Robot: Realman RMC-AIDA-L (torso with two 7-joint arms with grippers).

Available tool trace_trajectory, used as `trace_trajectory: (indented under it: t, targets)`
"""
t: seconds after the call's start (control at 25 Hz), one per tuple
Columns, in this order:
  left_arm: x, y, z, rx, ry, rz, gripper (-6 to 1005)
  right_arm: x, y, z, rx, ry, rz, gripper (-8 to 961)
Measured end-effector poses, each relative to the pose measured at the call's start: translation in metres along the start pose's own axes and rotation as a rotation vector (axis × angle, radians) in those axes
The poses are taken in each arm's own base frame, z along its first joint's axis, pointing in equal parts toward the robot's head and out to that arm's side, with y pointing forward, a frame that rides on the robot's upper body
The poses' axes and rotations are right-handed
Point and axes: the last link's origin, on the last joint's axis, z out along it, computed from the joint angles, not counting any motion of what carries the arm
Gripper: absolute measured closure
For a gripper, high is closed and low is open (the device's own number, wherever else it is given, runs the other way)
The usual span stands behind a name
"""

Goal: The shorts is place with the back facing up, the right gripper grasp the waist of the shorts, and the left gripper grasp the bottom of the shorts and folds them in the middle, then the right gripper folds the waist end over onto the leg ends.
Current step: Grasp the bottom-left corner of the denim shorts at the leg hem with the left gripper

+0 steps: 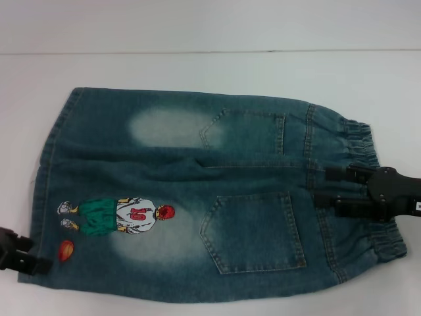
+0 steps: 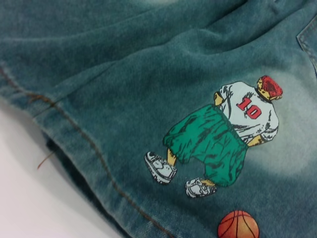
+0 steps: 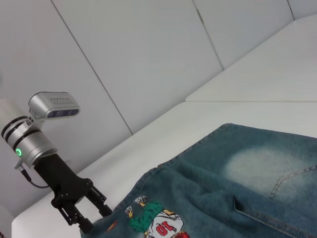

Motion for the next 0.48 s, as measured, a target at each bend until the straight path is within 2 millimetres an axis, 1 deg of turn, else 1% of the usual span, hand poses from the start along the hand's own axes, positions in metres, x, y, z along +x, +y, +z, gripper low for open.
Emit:
trace_trajectory:
  t: [0.2,0.48]
  targets:
    - [-0.004,0.001,-0.007,0.003,-0.002,-0.011,217,-0.001,0.000,0.000,0.002,-0.008,-0.003,40]
    - [-0.011,0.002,-0.009,0.008,-0.016,-0.031,217,-0.002,0.000,-0.001,0.003,-0.011,-0.002,40]
